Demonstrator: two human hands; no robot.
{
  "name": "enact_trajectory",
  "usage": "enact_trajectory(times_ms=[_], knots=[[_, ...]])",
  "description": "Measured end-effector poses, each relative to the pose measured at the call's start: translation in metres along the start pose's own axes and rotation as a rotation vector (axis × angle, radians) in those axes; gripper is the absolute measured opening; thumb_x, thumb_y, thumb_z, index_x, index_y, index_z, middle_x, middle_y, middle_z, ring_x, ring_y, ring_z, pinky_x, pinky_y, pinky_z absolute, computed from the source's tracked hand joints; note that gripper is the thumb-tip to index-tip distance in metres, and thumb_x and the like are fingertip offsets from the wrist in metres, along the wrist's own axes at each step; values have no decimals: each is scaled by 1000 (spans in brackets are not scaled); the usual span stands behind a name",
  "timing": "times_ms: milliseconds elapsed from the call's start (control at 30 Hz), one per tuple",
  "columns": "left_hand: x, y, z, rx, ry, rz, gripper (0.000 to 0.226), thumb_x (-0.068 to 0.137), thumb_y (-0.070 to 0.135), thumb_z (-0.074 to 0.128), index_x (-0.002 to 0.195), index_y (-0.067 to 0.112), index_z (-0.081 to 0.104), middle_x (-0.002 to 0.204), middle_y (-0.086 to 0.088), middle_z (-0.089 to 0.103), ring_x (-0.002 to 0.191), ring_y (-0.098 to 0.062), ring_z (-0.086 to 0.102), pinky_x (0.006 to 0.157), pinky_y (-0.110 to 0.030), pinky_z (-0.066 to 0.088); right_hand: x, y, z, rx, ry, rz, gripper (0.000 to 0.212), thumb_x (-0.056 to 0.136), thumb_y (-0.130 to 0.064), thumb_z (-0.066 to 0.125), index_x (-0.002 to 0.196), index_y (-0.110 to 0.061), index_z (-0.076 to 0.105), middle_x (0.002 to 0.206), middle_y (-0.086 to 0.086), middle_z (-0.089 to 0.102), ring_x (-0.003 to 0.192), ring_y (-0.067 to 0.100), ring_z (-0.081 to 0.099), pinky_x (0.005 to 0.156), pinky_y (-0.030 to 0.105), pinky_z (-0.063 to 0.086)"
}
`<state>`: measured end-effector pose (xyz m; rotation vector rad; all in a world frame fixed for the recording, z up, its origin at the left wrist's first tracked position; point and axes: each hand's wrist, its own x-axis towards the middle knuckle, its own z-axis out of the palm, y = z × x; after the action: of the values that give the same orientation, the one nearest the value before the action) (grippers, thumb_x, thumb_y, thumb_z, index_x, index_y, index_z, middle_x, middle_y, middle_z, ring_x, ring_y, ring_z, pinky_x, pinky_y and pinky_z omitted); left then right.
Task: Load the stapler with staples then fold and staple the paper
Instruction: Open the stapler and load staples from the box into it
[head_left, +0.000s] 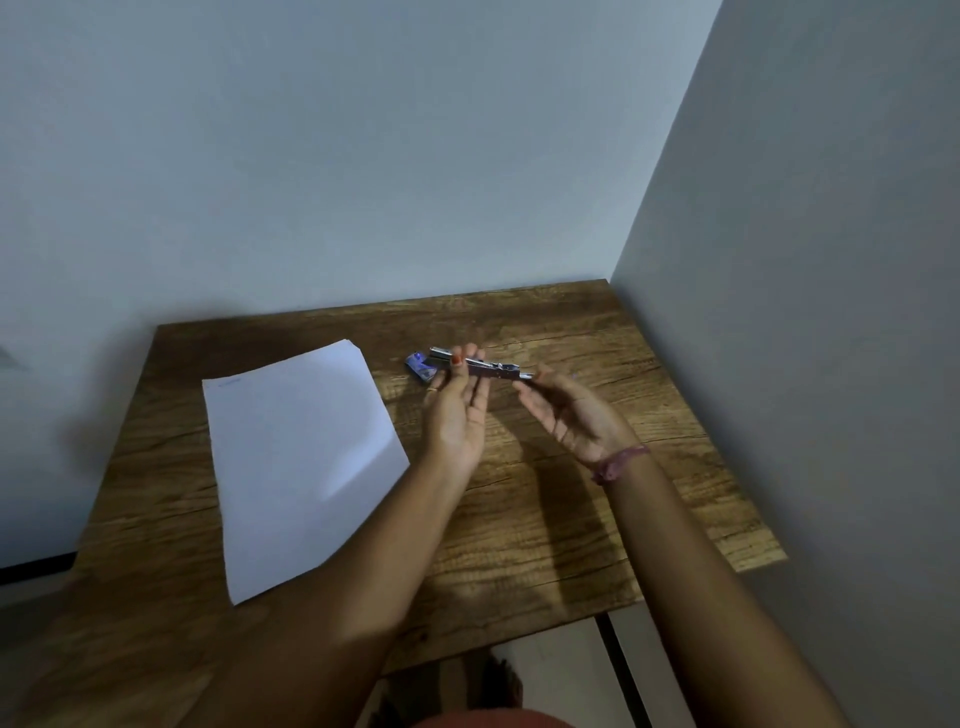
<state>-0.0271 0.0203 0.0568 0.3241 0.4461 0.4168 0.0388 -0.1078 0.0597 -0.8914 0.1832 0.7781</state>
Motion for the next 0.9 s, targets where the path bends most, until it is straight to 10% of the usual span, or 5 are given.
enact_trajectory(times_ms=[200,433,900], knots=[[-7,2,-19,192,-87,-3,25,93,5,53,117,11,60,115,-5,68,109,-14,64,80,-23,54,-4,-9,3,-726,193,-449,27,86,-11,67,112,-12,63,99,-1,71,88,5,68,73,18,53],[-5,-8,-31,280,-47,-12,22,88,-2,58,101,13,65,94,2,75,97,-11,69,79,-23,57,0,-8,35,-1332,-157,-588,26,87,-20,66,113,-16,68,97,3,73,87,11,69,77,22,55],[13,-3,-33,345,-140,-62,22,94,12,55,114,17,61,100,-2,75,95,-13,70,77,-27,57,21,-20,40,-1419,-225,-542,19,77,-11,71,69,-27,64,66,-13,63,60,-4,59,61,13,48]])
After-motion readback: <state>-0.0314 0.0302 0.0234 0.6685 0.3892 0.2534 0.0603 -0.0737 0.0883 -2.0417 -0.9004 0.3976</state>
